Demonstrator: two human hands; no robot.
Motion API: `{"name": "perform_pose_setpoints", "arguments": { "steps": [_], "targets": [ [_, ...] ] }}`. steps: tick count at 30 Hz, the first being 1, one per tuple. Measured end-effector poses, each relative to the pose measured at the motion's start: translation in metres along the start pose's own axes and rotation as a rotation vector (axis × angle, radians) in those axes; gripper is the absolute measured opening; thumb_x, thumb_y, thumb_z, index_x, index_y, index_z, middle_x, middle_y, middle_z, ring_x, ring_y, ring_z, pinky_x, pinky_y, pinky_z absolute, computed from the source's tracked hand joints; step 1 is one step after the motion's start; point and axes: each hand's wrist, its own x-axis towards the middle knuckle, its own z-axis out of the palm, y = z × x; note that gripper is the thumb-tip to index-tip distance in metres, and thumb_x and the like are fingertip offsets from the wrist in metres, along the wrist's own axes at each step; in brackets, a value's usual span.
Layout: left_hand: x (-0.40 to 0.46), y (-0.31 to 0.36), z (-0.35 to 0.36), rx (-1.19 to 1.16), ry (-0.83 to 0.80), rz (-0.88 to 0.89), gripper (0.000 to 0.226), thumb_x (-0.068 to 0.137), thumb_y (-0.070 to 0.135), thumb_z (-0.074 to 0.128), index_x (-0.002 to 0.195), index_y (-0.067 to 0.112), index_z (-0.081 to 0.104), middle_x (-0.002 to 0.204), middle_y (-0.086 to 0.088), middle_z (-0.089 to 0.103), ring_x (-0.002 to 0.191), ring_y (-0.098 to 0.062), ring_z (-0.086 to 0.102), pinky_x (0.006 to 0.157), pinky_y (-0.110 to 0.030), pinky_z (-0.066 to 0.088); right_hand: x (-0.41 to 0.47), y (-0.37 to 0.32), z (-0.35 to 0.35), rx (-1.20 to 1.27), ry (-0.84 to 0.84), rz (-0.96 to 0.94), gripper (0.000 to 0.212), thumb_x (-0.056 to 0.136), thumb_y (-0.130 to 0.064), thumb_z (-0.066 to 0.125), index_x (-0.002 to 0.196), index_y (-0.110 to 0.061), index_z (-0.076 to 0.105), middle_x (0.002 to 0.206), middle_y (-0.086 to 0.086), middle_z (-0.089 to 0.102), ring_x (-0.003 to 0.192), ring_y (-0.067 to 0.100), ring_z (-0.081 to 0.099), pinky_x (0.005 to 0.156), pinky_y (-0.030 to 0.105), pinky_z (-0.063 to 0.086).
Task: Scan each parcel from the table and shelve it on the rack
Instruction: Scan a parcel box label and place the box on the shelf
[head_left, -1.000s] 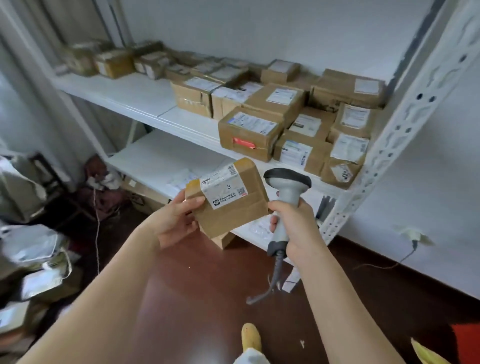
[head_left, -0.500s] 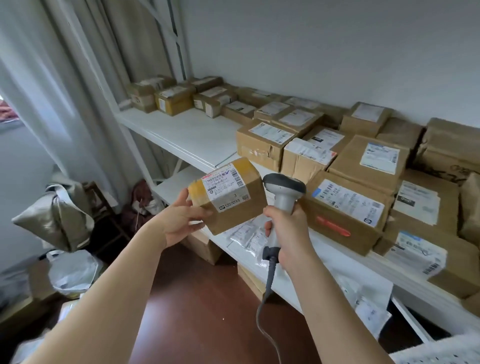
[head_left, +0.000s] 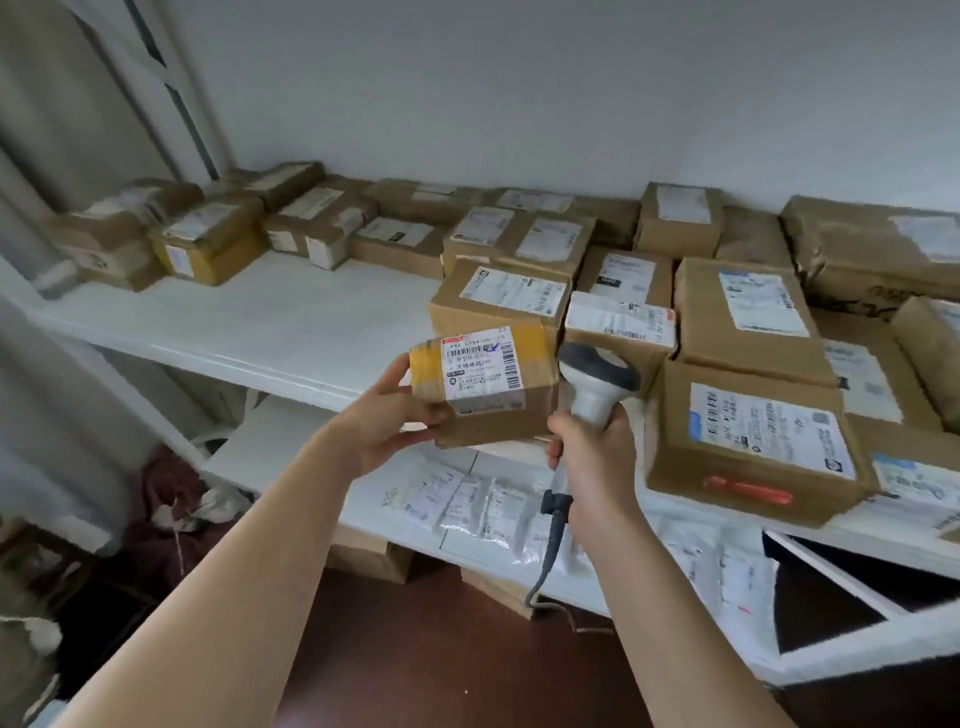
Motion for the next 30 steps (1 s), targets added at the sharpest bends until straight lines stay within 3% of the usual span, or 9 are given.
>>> {"name": "perform_pose_setpoints", "arguments": {
  "steps": [5,10,12,21,24,27,30],
  "targets": [
    [0.045,0.022,0.019,0.108,-0.225,-0.014,0.071,0.08,-0.019,0.045,0.115,0.042,0.059,0.103,0.001,0.07,0.087,-0.016,0.063,0.081,-0.034,0.054,-0.002,-0.001,-0.01,0.063,0.18,-0.1,0.025,0.09,0.001,0.059,0.106,-0.017,0.055,0.086,0.005,0.058,0.061,0.014,0.051,0.047,0.015,0.044],
    [0.067,0.021,0.044,0.193,-0.325,-0.044,0.07,0.077,-0.018,0.045,0.125,0.032,0.054,0.097,-0.011,0.064,0.092,-0.024,0.059,0.085,-0.039,0.058,-0.009,0.003,-0.034,0.086,0.306,-0.19,0.025,0.09,0.0,0.061,0.1,-0.023,0.055,0.084,0.002,0.057,0.064,0.012,0.051,0.055,0.019,0.046],
    [0.07,0.02,0.051,0.195,-0.348,-0.049,0.07,0.076,-0.018,0.046,0.124,0.032,0.055,0.092,-0.012,0.061,0.09,-0.026,0.057,0.089,-0.042,0.054,-0.008,0.003,-0.04,0.113,0.347,-0.204,0.031,0.089,0.001,0.06,0.099,-0.027,0.055,0.083,0.0,0.058,0.064,0.012,0.052,0.054,0.019,0.047],
    [0.067,0.018,0.086,0.146,-0.341,0.02,0.074,0.081,-0.021,0.056,0.135,0.027,0.04,0.09,-0.007,0.064,0.081,-0.018,0.06,0.07,-0.029,0.057,0.004,0.004,-0.058,0.125,0.338,-0.193,0.034,0.083,0.007,0.055,0.111,-0.013,0.054,0.087,0.009,0.054,0.068,0.019,0.047,0.049,0.016,0.043],
    [0.068,0.013,0.088,0.068,-0.292,-0.008,0.073,0.08,-0.002,0.074,0.135,0.024,0.032,0.106,-0.005,0.067,0.092,-0.017,0.065,0.076,-0.031,0.058,0.006,0.004,-0.061,0.105,0.317,-0.2,0.032,0.083,0.007,0.055,0.108,-0.013,0.054,0.086,0.008,0.054,0.07,0.019,0.047,0.049,0.016,0.044],
    [0.069,0.011,0.089,-0.014,-0.228,-0.08,0.077,0.079,0.026,0.077,0.139,0.017,0.029,0.125,-0.01,0.059,0.105,-0.019,0.062,0.076,-0.033,0.058,0.007,0.005,-0.063,0.126,0.304,-0.193,0.032,0.083,0.009,0.054,0.104,-0.014,0.054,0.084,0.008,0.053,0.068,0.019,0.046,0.049,0.016,0.043],
    [0.071,0.012,0.092,-0.005,-0.202,-0.085,0.075,0.081,0.029,0.075,0.139,0.013,0.03,0.127,-0.012,0.057,0.107,-0.019,0.061,0.08,-0.035,0.058,0.01,0.007,-0.065,0.134,0.287,-0.194,0.032,0.082,0.011,0.053,0.103,-0.013,0.052,0.082,0.011,0.051,0.065,0.019,0.045,0.049,0.016,0.043]
  ]
}}
